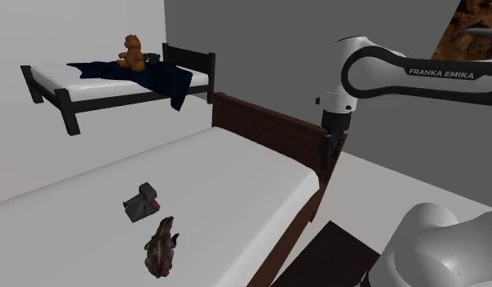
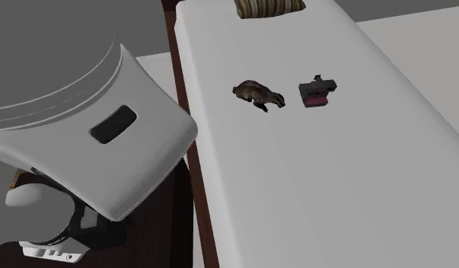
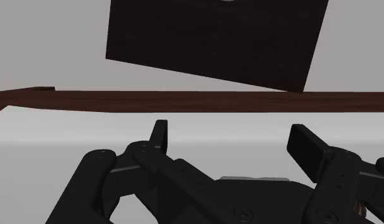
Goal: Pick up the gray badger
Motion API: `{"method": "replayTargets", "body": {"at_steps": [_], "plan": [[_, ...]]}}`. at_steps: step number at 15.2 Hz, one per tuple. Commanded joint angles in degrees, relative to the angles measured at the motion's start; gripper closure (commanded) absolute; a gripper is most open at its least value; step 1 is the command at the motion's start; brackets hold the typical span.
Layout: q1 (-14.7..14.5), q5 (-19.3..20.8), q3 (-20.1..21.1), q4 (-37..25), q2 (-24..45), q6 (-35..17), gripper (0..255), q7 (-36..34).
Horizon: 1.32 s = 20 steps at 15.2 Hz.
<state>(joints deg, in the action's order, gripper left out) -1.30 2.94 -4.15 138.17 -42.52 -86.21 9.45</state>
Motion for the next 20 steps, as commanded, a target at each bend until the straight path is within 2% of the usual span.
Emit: {"method": "replayTargets", "body": {"at_steps": [1, 11, 20], "plan": [[0.00, 0.00, 0.00, 0.00, 0.00, 0.00, 0, 0.00], [-3.98, -7.59, 5.46, 1.60, 13.27, -16.34, 0, -7.52], [-7.10, -12.29, 9.85, -3.52, 29.36, -29.39, 0, -12.77]]}}
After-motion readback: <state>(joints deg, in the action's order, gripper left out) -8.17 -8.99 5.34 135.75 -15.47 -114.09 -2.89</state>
